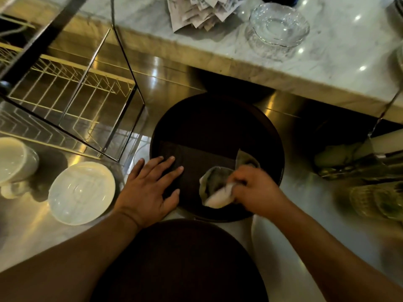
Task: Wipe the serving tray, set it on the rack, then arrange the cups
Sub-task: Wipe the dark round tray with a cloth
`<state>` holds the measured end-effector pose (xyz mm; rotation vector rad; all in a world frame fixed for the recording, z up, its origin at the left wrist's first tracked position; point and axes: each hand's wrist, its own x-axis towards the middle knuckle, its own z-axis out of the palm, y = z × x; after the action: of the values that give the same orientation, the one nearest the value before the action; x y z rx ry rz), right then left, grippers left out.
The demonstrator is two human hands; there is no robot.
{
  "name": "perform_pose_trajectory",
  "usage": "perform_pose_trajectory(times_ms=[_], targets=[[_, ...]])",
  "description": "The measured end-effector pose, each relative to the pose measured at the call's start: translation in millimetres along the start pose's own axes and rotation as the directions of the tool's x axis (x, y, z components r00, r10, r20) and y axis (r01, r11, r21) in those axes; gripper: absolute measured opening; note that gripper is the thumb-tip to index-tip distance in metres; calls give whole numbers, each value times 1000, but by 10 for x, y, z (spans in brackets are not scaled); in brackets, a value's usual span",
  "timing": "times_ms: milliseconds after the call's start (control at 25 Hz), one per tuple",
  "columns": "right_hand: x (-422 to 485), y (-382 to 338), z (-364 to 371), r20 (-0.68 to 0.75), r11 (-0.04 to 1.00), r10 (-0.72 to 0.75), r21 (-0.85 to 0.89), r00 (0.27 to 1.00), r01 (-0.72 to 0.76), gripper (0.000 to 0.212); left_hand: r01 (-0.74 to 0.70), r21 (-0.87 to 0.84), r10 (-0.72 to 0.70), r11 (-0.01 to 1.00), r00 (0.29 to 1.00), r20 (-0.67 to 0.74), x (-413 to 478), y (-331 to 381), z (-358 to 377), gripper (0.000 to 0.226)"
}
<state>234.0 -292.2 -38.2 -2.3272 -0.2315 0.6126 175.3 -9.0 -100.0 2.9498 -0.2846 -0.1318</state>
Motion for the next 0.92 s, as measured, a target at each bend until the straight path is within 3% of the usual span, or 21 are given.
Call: perform_pose_trajectory(times_ms=[40,80,160,200,240,280,360,400,640,760,920], targets=[[130,-27,-93,-134,990,76,132,988,-58,21,-5,-4,5,1000,1000,-4,2,-7,8,62],[287,-63,-198,-320,992,63,128,945,-22,17,-8,-5,8,1000,1000,-9,7,-15,16,62],[647,-133,-335,-614,991,-130,-104,779,83,20,-14,-1,14,1000,1000,-10,10,-29,40,62],[844,-184,-358,-660,967,-239,-227,712,113,25,-16,2,16,1000,1000,-11,9,-34,53,62],[1035,-232,-339,-626,935,-318,-329,712,128,29,-15,5,15,1000,1000,-14,4,-45,65,63],[1209,-256,-279,-522,884,-385,-445,761,142,32,-14,7,14,1000,1000,-17,-1,-53,72,63],[1420,-206,-156,-267,769,-408,-615,873,172,36,-14,9,15,1000,1000,-22,0,-61,83,63],[1476,-137,-153,-209,737,-398,-653,893,175,37,-14,10,15,1000,1000,-25,4,-62,84,63],[1019,325,-469,-297,724,-66,-671,953,-160,54,1,27,0,1000,999,-39,-9,-41,51,64],[467,424,-404,-314,783,25,-584,949,-214,30,6,23,-6,1000,999,-36,3,-12,23,65],[-101,193,41,-198,912,109,-371,974,-177,26,0,-5,-1,1000,998,-62,-5,25,-23,64]])
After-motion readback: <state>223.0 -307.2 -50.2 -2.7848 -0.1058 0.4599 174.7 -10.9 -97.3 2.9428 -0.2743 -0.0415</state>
